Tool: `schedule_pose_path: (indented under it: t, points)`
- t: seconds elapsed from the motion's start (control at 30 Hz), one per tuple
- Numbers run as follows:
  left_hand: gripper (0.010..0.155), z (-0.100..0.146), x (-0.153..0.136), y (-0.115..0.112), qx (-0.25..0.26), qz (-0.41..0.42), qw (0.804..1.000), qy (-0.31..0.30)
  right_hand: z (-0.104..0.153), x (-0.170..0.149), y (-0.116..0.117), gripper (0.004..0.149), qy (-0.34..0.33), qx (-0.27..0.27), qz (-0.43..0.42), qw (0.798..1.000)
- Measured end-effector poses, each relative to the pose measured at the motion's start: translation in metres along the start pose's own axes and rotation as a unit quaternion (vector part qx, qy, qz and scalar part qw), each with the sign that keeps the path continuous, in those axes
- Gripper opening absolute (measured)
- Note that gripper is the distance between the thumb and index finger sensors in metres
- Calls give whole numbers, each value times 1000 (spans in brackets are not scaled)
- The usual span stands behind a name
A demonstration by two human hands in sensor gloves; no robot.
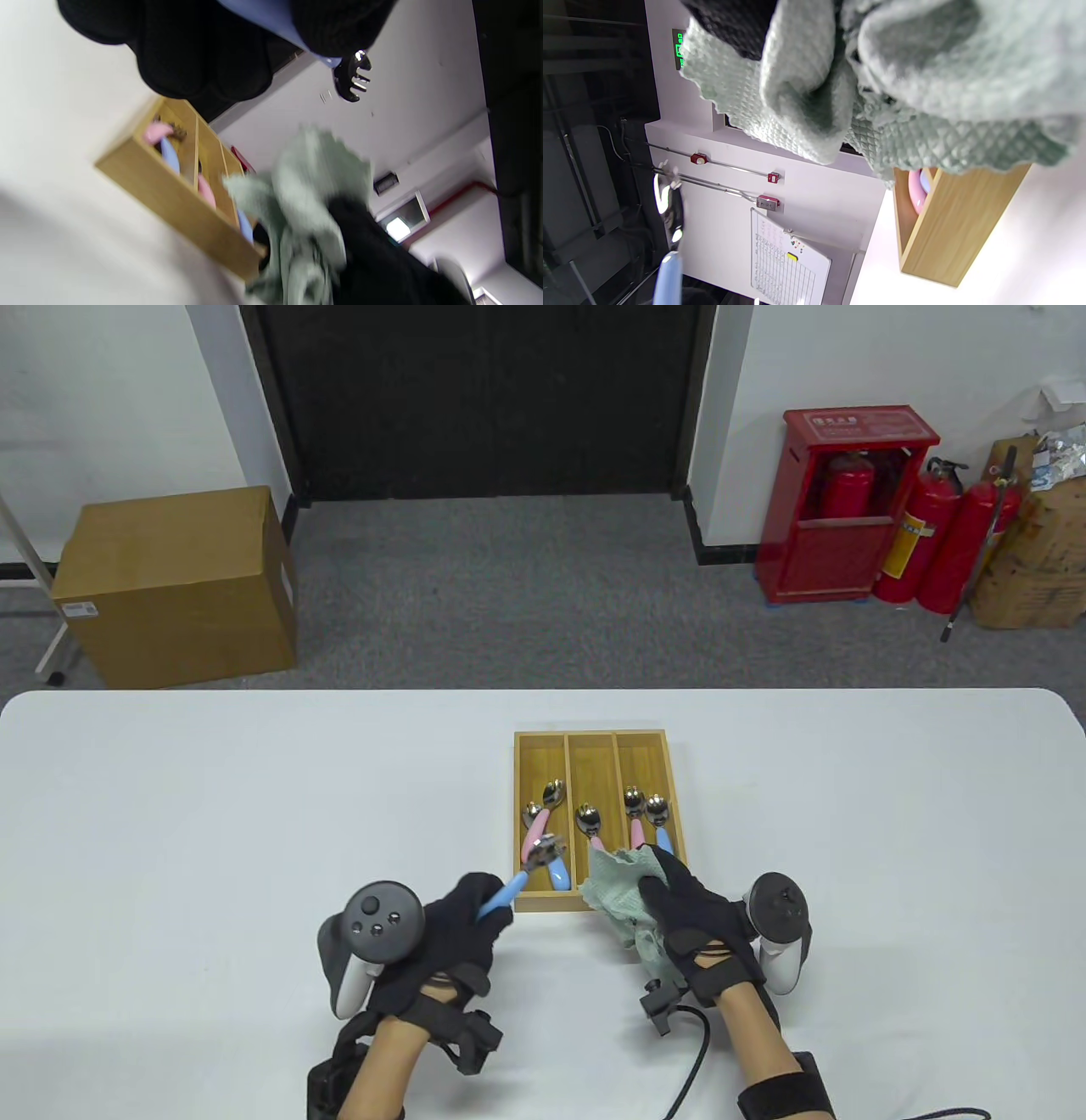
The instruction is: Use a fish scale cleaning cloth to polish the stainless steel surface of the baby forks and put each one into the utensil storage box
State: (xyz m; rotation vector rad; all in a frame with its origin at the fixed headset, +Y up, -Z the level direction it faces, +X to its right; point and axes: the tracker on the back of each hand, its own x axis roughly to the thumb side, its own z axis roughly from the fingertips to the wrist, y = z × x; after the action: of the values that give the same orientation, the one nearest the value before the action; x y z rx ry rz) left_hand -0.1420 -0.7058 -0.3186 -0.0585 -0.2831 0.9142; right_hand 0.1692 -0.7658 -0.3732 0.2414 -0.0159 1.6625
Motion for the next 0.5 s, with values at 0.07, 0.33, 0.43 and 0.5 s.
schedule_pose_path:
  t: [0.07,0.33,0.43,0.5]
  points:
    - [47,2,1,-15,-24,-23,999,-8,0,2,3,51,-5,9,-14,1000]
    - [47,0,-6,-36,-61,3,998,-12,4,12,23,53,-27,49,-119,991]
    - [47,0,-9,-34,-52,5,999,-9,6,14,30,60,-36,83,-149,985]
    - [47,0,-12,-32,-45,3,999,-7,7,16,36,70,-39,118,-191,974]
